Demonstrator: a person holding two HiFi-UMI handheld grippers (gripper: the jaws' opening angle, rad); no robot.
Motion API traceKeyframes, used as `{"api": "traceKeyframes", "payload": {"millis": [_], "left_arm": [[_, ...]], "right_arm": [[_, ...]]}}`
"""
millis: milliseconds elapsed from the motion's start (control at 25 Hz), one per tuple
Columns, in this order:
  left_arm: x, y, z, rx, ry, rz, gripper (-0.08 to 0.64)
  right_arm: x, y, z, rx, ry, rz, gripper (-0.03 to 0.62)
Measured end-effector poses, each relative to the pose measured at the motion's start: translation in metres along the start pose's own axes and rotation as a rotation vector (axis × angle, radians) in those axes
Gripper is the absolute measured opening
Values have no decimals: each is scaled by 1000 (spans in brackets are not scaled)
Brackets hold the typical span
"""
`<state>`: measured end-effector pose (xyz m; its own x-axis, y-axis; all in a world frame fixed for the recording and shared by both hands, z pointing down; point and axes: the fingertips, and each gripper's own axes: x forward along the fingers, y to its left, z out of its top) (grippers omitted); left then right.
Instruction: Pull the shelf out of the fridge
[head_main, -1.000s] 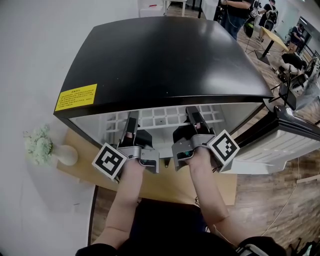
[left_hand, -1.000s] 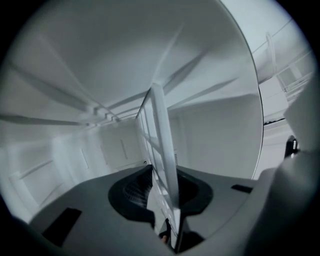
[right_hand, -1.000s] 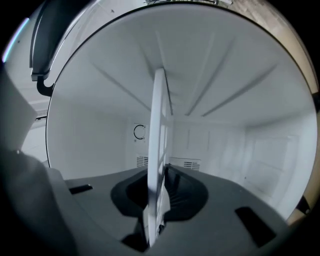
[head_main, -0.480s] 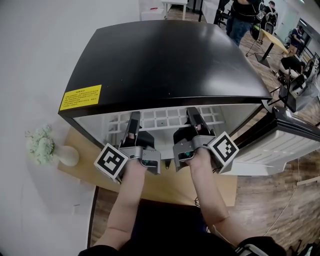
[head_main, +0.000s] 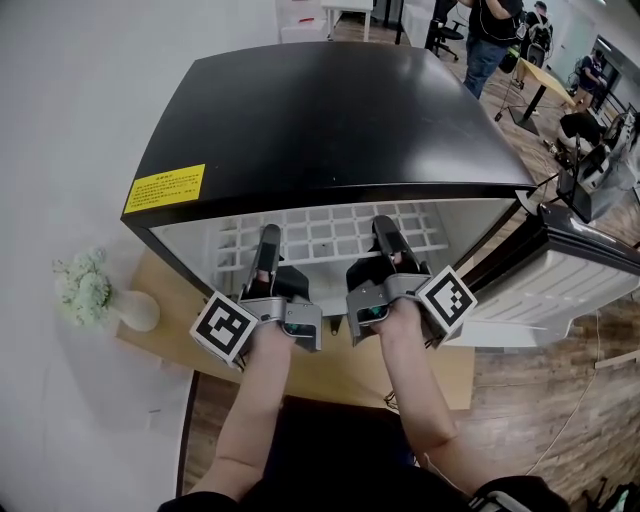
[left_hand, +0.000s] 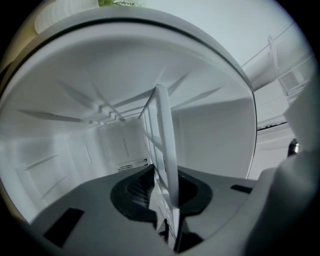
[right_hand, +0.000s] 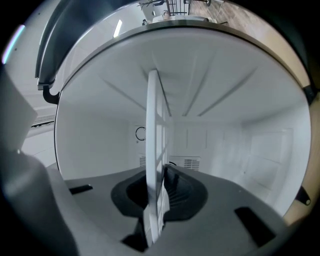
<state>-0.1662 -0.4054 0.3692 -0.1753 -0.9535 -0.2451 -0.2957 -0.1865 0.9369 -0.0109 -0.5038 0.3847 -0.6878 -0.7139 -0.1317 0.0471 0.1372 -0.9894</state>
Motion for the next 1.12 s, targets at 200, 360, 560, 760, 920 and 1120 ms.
{"api": "traceKeyframes", "payload": {"millis": [200, 360, 560, 760, 920, 1120], "left_arm": [[-6, -2, -2, -3, 2, -4, 64], [-9, -3, -3, -7, 2, -5, 64], [-13, -4, -5, -5, 14, -1, 64], [-18, -6, -7, -9, 19, -6, 64], [-25, -8, -8, -10, 16, -4, 63], [-34, -11, -13, -11, 16, 0, 63]], "right_arm": [[-7, 1, -1, 0, -3, 3, 21], [-11, 1, -2, 3, -8, 1, 20], [-15, 2, -3, 11, -13, 0, 20], [-21, 3, -4, 13, -19, 5, 20], [-28, 3, -6, 11, -20, 4, 20], [-38, 5, -7, 6, -20, 1, 20]]}}
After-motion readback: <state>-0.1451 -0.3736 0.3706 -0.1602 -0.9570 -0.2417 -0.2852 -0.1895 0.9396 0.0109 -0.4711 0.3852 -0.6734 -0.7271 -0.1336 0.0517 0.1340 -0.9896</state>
